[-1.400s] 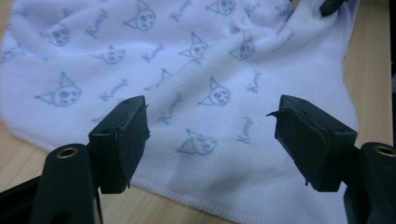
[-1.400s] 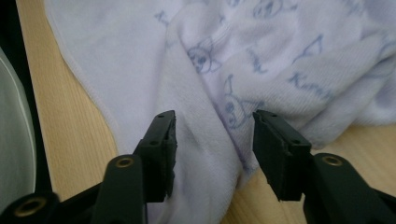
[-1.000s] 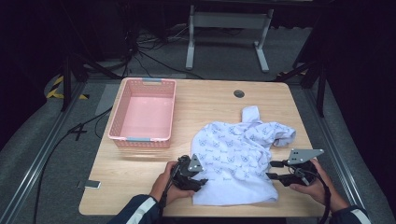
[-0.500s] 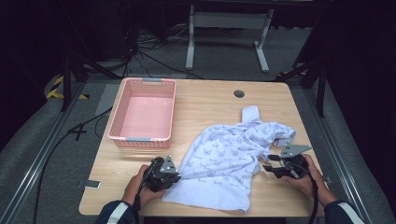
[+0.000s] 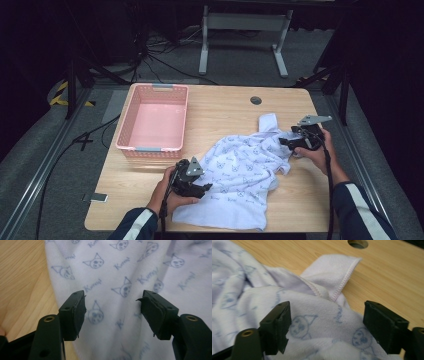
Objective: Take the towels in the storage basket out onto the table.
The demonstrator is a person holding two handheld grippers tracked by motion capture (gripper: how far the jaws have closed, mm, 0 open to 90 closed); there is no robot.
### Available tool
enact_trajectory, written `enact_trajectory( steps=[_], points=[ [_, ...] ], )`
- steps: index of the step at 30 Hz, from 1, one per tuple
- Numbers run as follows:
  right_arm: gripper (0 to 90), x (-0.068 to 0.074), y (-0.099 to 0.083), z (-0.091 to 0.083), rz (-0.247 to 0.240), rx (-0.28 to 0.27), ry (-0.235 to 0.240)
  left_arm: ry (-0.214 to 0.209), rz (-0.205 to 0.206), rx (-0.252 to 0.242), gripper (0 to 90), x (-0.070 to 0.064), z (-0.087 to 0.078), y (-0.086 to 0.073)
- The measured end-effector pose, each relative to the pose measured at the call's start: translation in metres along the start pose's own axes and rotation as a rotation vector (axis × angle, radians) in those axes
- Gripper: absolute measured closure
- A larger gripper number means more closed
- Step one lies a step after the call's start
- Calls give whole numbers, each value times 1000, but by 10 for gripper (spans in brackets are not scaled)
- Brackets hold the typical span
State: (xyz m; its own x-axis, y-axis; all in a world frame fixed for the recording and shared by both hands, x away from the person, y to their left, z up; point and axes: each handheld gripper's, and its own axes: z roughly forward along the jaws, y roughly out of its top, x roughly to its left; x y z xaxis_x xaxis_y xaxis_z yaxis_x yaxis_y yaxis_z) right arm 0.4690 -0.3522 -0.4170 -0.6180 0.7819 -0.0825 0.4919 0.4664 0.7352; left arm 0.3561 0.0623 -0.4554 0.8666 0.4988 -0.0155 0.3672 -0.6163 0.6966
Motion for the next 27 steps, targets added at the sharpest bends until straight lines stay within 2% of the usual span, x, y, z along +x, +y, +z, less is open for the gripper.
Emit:
enact_trajectory(
  steps=[1, 2, 3, 4, 5, 6, 7, 8, 9, 10, 12, 14, 16, 17, 18, 19, 20, 22, 23, 25, 26, 27],
  points=[
    [236, -2, -1, 9, 6, 25, 9, -10, 0, 13, 368, 0, 4, 1],
    [233, -3, -2, 15, -6, 45, -3, -15, 7, 21, 385, 0, 6, 1],
    [272, -4, -3, 18, -9, 55, -3, -30, 27, 38, 441, -1, 9, 2],
    [272, -4, -3, 18, -9, 55, -3, -30, 27, 38, 495, -1, 9, 2],
    [336, -4, -4, 22, -9, 66, 32, -45, 34, 55, 495, -2, 11, 1],
    [502, -5, -5, 22, -2, 77, 60, -40, 47, 52, 547, -3, 11, 0],
    [502, -5, -5, 22, -2, 77, 60, -40, 48, 54, 547, -4, 9, 0],
    [597, -5, -5, 20, -4, 72, 88, -53, 55, 70, 595, -4, 6, -1],
    [675, -3, -5, 16, -24, 58, 105, -62, 59, 66, 661, -3, 5, -3],
    [718, -2, -4, 13, -36, 53, 99, -74, 62, 70, 689, -4, 3, -4],
    [744, 1, 1, 2, -58, 0, 107, -112, 79, 83, 752, -9, 0, -6],
    [745, 9, 8, -10, -92, -48, 83, -143, 83, 84, 751, -16, 0, -6],
    [743, 25, 16, -22, -161, -91, 107, -175, 100, 103, 741, -24, 0, -5],
    [738, 35, 18, -28, -199, -117, 131, -185, 124, 106, 733, -28, 0, -4],
    [735, 50, 19, -35, -251, -142, 167, -185, 124, 106, 712, -28, 0, -4],
    [732, 63, 19, -39, -286, -156, 195, -197, 123, 102, 691, -33, -1, -4],
    [732, 73, 18, -41, -315, -153, 210, -204, 124, 104, 673, -35, -1, -3],
    [730, 98, 14, -42, -405, -144, 271, -211, 124, 100, 615, -37, -3, -3],
    [727, 110, 12, -41, -432, -134, 302, -209, 137, 63, 572, -37, -7, 1],
    [707, 132, 5, -37, -486, -100, 360, -181, 111, 12, 516, -34, -13, 6],
    [707, 132, 5, -37, -486, -100, 360, -181, 111, 12, 485, -34, -13, 6],
    [628, 147, -1, -32, -495, -99, 397, -118, 112, -21, 442, -28, -17, 13]
  ],
)
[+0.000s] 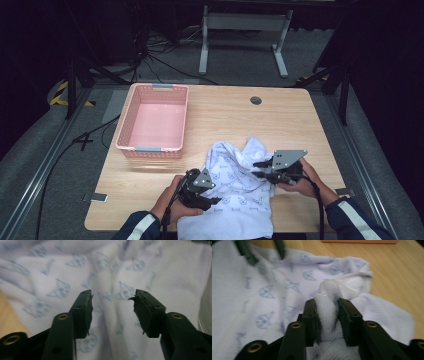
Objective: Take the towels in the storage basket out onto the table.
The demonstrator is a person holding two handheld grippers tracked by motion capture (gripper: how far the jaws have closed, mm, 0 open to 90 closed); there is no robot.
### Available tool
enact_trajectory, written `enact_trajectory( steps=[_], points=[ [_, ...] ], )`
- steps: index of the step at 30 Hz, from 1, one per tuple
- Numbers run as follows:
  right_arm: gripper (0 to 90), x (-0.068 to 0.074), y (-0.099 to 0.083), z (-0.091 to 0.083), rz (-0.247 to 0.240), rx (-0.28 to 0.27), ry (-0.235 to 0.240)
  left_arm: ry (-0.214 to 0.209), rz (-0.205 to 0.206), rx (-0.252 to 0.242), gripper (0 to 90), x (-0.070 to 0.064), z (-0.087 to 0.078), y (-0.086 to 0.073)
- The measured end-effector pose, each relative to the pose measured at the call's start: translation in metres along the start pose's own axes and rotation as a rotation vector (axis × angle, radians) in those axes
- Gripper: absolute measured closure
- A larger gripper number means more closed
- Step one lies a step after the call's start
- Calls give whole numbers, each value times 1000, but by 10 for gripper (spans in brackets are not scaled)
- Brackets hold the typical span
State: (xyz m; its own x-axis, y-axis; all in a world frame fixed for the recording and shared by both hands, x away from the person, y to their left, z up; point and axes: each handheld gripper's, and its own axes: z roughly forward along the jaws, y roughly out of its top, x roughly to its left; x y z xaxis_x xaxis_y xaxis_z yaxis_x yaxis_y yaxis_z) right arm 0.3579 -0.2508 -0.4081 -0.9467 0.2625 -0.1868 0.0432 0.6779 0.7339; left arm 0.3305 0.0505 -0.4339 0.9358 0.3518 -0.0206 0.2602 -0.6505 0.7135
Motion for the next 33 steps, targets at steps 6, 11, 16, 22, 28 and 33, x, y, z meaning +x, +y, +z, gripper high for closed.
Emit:
enact_trajectory(
  steps=[6, 11, 16, 22, 28, 33],
  points=[
    [377, 1, 1, -22, 34, -60, -2, 66, 41, -83, 346, 13, 3, 30],
    [359, -14, -15, -60, 130, -110, -104, 69, 168, -95, 343, 19, 39, 78],
    [361, -21, -45, -76, 210, -41, -128, 69, 245, -51, 420, 22, 65, 100],
    [347, -25, -71, -67, 263, 82, -112, 72, 207, -11, 742, 38, 78, 99],
    [640, -29, -86, -54, 243, 215, -196, 67, 83, -105, 871, 63, 56, 96],
    [724, -40, -100, -50, 255, 293, -285, 161, -21, -157, 879, 80, 37, 90]
  ],
)
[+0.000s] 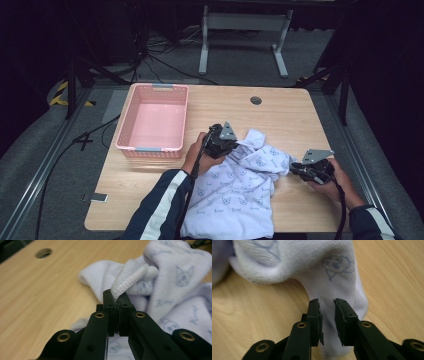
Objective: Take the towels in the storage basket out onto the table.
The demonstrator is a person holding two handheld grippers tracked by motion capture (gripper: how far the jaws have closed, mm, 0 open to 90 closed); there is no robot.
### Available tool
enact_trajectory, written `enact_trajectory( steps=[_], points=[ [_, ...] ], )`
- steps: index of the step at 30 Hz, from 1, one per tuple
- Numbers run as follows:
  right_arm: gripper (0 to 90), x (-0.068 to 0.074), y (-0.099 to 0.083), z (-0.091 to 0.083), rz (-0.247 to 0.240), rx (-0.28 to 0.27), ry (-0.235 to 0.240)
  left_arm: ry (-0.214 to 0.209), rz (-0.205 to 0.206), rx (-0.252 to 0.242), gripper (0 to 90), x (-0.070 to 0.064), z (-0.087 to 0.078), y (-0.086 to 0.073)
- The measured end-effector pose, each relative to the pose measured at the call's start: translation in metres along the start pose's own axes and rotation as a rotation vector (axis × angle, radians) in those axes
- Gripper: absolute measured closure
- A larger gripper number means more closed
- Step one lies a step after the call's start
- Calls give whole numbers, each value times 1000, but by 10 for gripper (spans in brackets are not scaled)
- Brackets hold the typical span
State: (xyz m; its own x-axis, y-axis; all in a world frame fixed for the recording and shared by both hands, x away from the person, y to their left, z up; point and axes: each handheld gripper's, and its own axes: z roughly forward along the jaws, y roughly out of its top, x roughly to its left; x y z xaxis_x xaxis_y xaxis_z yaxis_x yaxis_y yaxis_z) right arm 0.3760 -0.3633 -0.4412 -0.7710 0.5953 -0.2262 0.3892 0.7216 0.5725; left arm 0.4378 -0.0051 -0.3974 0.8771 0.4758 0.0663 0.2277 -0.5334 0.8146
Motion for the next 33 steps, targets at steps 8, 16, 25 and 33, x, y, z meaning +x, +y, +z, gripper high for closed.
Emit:
enact_trajectory(
  steps=[8, 16, 25, 33],
  points=[
    [755, -23, -7, 3, 94, 30, -84, 185, -85, 1, 878, 21, -4, 6],
    [811, -73, -31, 2, 274, 82, -269, 302, -225, 43, 879, 42, 4, 1],
    [492, -67, -3, -3, 279, -185, -132, 204, -202, 98, 877, 33, 15, -9],
    [436, -39, 36, 37, 148, -141, 22, 188, -204, 108, 876, 32, 24, -9]
  ],
)
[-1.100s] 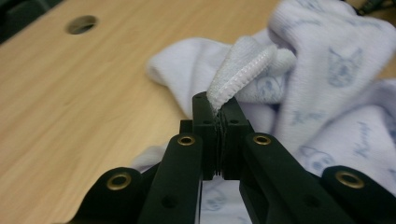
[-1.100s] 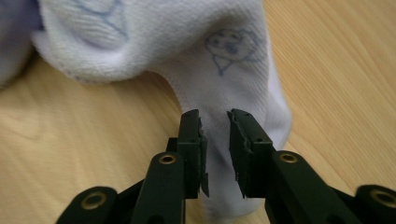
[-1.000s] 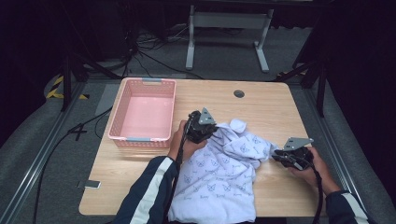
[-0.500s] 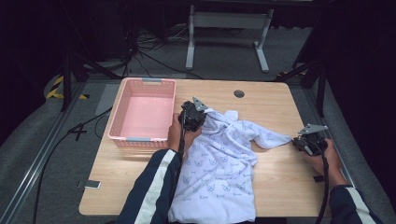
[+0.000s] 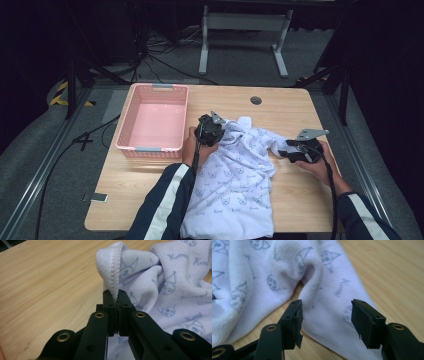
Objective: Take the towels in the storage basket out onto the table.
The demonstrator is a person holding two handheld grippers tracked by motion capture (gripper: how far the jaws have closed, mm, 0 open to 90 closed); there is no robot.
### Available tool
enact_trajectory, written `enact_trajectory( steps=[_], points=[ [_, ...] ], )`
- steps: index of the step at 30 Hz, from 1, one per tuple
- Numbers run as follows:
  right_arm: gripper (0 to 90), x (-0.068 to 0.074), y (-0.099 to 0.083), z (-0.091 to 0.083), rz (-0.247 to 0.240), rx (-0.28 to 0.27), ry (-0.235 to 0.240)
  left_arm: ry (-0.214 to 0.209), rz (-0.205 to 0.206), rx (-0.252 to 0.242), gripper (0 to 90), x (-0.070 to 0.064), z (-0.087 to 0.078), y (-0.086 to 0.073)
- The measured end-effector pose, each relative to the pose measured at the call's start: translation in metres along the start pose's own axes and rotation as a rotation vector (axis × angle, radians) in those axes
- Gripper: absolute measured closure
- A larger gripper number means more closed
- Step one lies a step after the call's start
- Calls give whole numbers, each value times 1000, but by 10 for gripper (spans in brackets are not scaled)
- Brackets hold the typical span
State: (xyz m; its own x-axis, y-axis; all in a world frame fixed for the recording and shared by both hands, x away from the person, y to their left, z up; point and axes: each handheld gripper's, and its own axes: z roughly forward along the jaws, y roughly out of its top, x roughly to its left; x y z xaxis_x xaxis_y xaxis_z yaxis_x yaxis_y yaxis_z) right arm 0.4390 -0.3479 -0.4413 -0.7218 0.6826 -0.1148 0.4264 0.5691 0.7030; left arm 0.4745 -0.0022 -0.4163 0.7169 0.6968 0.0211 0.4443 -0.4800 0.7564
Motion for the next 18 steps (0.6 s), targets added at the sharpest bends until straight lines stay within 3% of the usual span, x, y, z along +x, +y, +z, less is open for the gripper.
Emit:
enact_trajectory(
  steps=[1, 3, 5, 6, 8, 13, 15, 16, 17, 18],
  points=[
    [508, -1, 2, 11, -12, 49, -38, -4, -4, -2, 876, 0, 1, 0],
    [592, -4, 0, 14, -12, 47, -30, -1, -7, -4, 876, 1, 2, 1],
    [748, -8, 0, 14, -9, 54, -50, 1, -5, -4, 877, 2, 3, 1],
    [748, -8, 0, 14, -9, 54, -50, 1, -5, -4, 877, 2, 3, 1],
    [835, -13, -2, 12, -14, 62, -73, 10, -16, -13, 877, 4, 2, 0],
    [867, -33, -12, 1, 26, 108, -197, 26, -58, -40, 879, 14, -12, -1],
    [870, -42, -18, -6, 38, 132, -247, 24, -49, -32, 879, 9, -16, -2],
    [870, -42, -18, -6, 38, 132, -247, 24, -49, -32, 879, 9, -16, -2],
    [877, -53, -23, -16, 78, 127, -286, 24, -35, -30, 879, 5, -18, -1],
    [877, -53, -23, -16, 78, 127, -286, 19, -31, -31, 879, 1, -19, -1]
  ],
)
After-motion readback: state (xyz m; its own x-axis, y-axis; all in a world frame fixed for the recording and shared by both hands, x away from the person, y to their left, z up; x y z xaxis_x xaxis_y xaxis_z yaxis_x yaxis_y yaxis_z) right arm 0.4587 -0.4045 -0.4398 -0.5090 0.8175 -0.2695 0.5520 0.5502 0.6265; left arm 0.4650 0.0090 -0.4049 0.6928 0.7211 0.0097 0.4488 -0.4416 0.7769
